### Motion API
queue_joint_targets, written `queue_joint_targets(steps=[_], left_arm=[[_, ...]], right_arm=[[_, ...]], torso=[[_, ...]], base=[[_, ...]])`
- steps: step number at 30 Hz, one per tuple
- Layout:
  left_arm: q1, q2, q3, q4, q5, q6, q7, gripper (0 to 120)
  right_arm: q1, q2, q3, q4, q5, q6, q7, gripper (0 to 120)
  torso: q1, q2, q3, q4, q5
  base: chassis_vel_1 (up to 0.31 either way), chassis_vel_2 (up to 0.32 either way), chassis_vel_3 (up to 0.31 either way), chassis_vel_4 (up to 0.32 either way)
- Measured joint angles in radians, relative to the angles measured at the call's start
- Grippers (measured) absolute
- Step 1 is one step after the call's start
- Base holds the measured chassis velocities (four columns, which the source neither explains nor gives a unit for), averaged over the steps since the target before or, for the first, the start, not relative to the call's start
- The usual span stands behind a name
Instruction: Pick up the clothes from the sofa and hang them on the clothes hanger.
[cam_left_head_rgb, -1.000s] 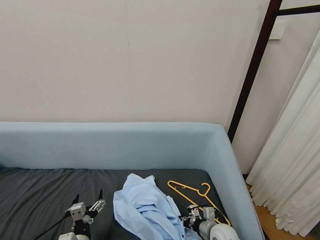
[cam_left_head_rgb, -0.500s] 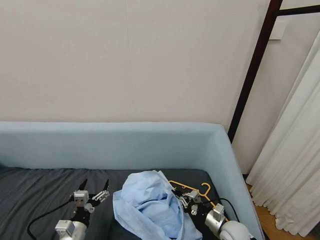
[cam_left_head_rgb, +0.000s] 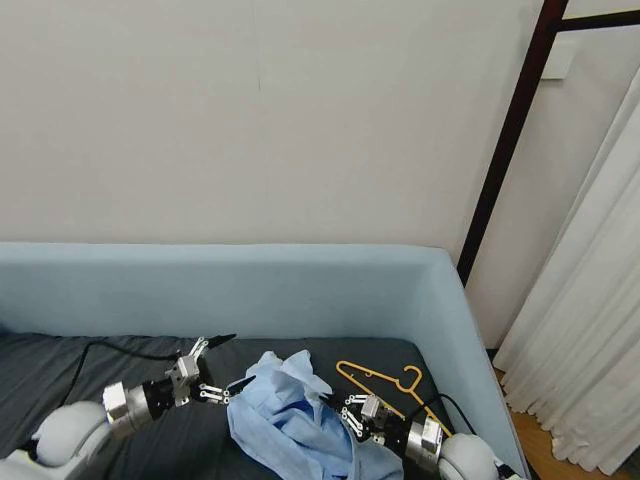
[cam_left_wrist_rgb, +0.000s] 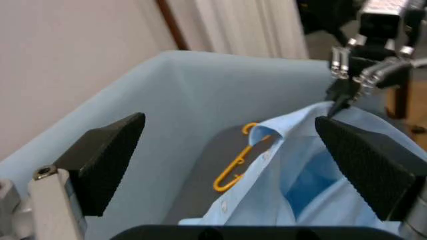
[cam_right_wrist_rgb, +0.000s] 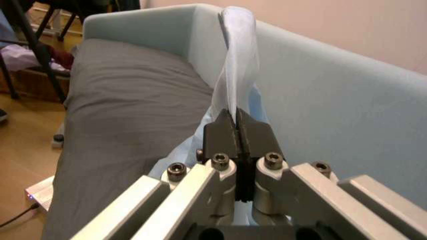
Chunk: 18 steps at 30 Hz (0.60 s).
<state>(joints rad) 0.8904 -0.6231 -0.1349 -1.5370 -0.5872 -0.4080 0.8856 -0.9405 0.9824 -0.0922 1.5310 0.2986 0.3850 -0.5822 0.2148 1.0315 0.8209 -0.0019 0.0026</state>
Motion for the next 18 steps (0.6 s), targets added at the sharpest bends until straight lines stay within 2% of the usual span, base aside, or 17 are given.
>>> queue_joint_targets(steps=[1,5,6,8,13,18], left_arm=[[0.0,0.0,0.0,0.0,0.0,0.0,0.0,100],[-0.209,-0.056,0.137,0.168,0.063,-0.016,0.225,100],[-0.209,-0.056,0.137,0.168,0.063,-0.016,0.225,100],[-0.282,-0.09,0.177,0.242,0.097,-0.031,0.296,100],[-0.375,-0.143,0.229,0.327,0.116,-0.037,0.358,99],[-0.429,-0.172,0.271,0.348,0.125,-0.023,0.391,86]], right_arm=[[0.0,0.0,0.0,0.0,0.0,0.0,0.0,0],[0.005,0.003,0.003,-0.004,-0.001,0.007,-0.025,0],[0.005,0.003,0.003,-0.004,-0.001,0.007,-0.025,0],[0.01,0.004,0.008,-0.011,0.001,0.01,-0.03,0],[0.022,0.005,0.014,-0.018,0.002,0.014,-0.032,0],[0.038,0.005,0.019,-0.023,-0.016,0.016,-0.037,0]], torso=[[0.0,0.0,0.0,0.0,0.0],[0.0,0.0,0.0,0.0003,0.0],[0.0,0.0,0.0,0.0003,0.0],[0.0,0.0,0.0,0.0004,-0.0002],[0.0,0.0,0.0,0.0003,-0.0001],[0.0,0.0,0.0,0.0005,0.0001]], base=[[0.0,0.0,0.0,0.0],[0.0,0.0,0.0,0.0],[0.0,0.0,0.0,0.0],[0.0,0.0,0.0,0.0],[0.0,0.0,0.0,0.0],[0.0,0.0,0.0,0.0]])
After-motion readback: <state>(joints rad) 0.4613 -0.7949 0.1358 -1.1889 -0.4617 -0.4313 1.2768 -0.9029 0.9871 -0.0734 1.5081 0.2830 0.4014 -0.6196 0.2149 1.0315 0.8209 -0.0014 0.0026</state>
